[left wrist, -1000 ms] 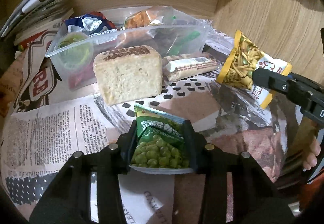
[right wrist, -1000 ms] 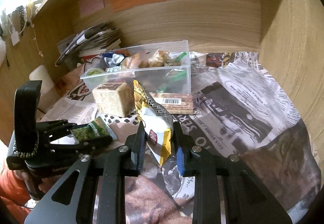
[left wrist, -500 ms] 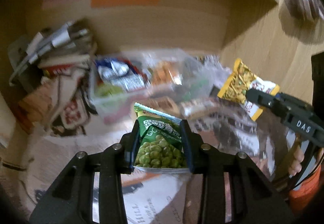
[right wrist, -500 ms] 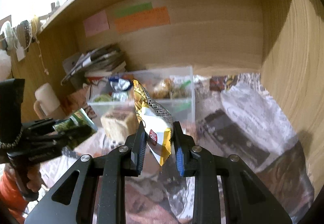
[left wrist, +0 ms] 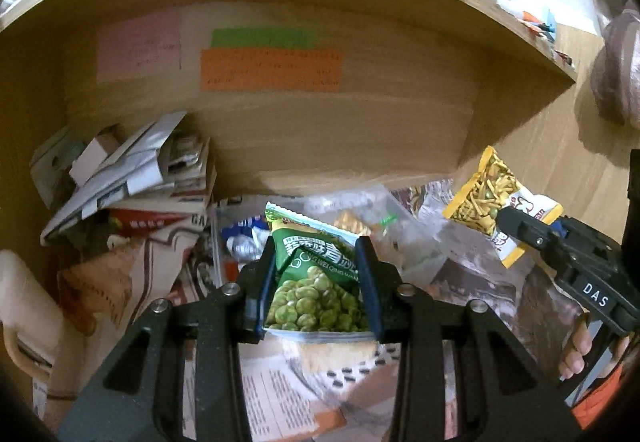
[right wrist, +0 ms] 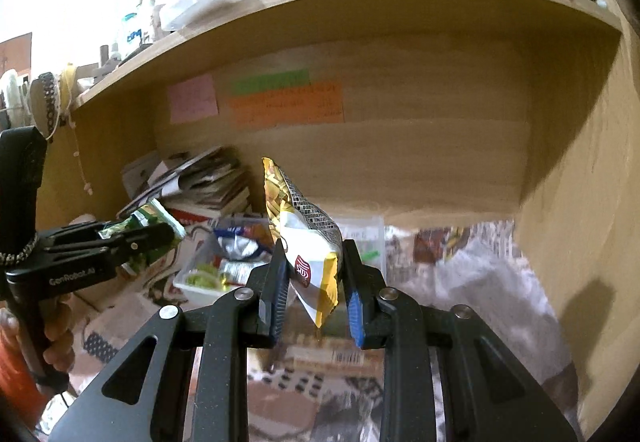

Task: Organize snacks
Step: 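Lower chip bag into box with right tool while left tool drops pea bag in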

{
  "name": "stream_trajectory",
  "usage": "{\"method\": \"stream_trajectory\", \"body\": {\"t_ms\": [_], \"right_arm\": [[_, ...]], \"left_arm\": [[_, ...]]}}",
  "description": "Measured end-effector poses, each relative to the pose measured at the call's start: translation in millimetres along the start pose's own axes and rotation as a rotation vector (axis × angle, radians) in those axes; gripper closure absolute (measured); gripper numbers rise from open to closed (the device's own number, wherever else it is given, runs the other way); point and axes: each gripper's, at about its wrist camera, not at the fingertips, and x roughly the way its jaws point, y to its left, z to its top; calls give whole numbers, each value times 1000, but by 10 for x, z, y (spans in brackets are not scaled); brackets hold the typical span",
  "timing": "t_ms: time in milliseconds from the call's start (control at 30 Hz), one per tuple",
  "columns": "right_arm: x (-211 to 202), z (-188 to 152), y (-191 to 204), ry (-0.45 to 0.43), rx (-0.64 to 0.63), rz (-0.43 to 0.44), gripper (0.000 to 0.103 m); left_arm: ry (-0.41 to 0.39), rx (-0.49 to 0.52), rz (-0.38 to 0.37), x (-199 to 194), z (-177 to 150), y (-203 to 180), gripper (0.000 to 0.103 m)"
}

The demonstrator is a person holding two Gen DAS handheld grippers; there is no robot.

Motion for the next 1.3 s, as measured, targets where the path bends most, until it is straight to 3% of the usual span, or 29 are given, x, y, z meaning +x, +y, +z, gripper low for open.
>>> {"method": "stream_trajectory", "body": {"t_ms": [267,767,1033,1200,1300], "right_arm": [[362,179,-67,22,-6,-17,80],[1141,121,-232,182,0,-51,80],[1418,73,-229,240,-11,-66,80],[1459,53,-196,257,-26,-71,74],[1424,58,-193,252,-20,-68,61]], "left_arm": [[8,33,38,394,159,-64,66],[165,15,8,1379,220,-1,66],[206,29,-7,1656,198,-43,66],[225,26,-24,1693,185,-35,64],[220,15,-19,1604,192,-18,52]]}}
